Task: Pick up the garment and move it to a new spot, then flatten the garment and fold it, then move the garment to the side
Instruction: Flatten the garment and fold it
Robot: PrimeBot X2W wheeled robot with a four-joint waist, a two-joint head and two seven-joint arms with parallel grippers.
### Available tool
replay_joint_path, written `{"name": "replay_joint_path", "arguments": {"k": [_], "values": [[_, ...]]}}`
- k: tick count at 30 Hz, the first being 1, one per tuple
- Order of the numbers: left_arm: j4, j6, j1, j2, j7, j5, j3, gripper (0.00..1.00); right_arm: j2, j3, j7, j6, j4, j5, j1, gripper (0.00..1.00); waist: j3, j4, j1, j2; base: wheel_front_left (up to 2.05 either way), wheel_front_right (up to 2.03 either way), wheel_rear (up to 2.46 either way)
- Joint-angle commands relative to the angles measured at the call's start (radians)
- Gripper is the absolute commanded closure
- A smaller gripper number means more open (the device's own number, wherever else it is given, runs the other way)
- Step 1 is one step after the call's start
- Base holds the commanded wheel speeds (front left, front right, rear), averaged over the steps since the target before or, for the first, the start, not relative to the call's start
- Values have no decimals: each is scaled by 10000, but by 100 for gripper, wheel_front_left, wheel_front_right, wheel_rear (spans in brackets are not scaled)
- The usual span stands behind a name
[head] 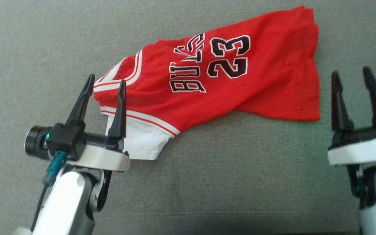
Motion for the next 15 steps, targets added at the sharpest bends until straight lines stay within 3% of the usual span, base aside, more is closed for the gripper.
{"name": "replay_joint_path", "arguments": {"k": [1, 10, 15], "values": [[-270, 51, -10, 256, -49, -42, 473, 0, 166, 102, 212, -7, -823, -194, 384, 0, -203, -61, 0, 0, 0, 0, 0], [-184, 172, 675, 378, -49, -213, 562, 0, 922, -46, 973, -7, -2152, -494, 1873, 0, -722, -92, 0, 0, 0, 0, 0], [-182, 197, 804, 462, -48, -248, 572, 0, 1004, -61, 1091, -7, -2315, -492, 2050, 0, -810, -103, 0, 0, 0, 0, 0]]}}
